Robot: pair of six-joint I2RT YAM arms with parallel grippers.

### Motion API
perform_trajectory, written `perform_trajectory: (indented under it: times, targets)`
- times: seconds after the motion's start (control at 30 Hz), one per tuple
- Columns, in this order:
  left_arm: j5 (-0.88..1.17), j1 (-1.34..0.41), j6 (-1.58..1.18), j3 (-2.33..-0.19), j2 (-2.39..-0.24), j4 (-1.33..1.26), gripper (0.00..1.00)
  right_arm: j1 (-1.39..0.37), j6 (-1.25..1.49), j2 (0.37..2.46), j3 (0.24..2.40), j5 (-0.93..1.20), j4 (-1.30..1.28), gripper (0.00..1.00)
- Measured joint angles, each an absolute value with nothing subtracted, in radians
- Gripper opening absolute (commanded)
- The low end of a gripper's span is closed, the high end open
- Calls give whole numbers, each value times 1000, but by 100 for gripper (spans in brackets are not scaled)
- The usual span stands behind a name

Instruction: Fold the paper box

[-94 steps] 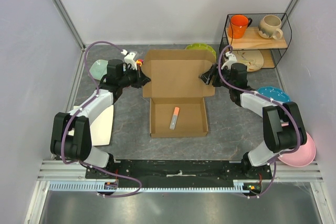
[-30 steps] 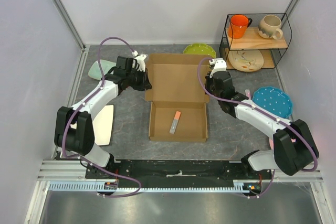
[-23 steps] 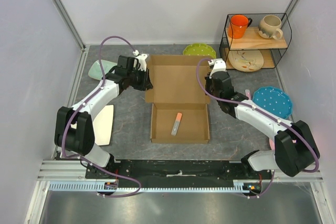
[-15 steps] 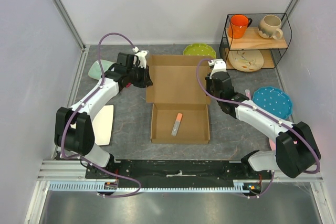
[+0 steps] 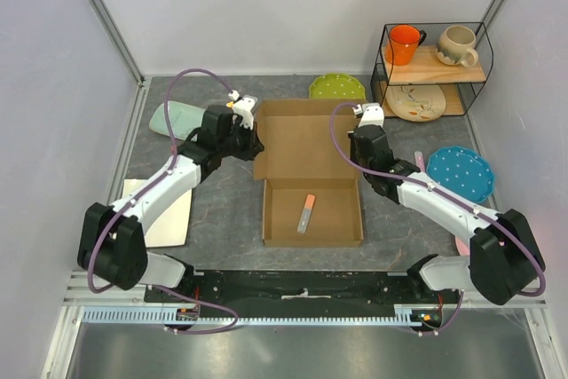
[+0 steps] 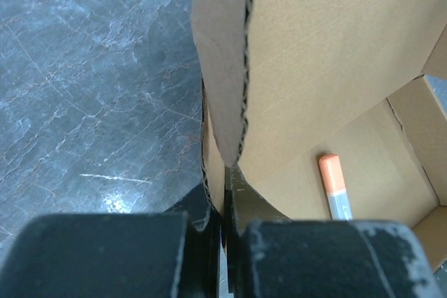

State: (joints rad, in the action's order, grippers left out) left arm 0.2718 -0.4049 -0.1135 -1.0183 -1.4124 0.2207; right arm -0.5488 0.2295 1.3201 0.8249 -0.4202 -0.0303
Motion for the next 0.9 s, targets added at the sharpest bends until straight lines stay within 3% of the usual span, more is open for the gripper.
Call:
perform_trajectory:
  times: [0.5,0.9]
  targets:
    - [-236,-670,-342,-680,-1253,-265,2,-683,332,1276,753,-763,-3,0]
    - [-533,-796,-464,-586,-1227,-405,2,-769,428,1275,719,-906,42,0]
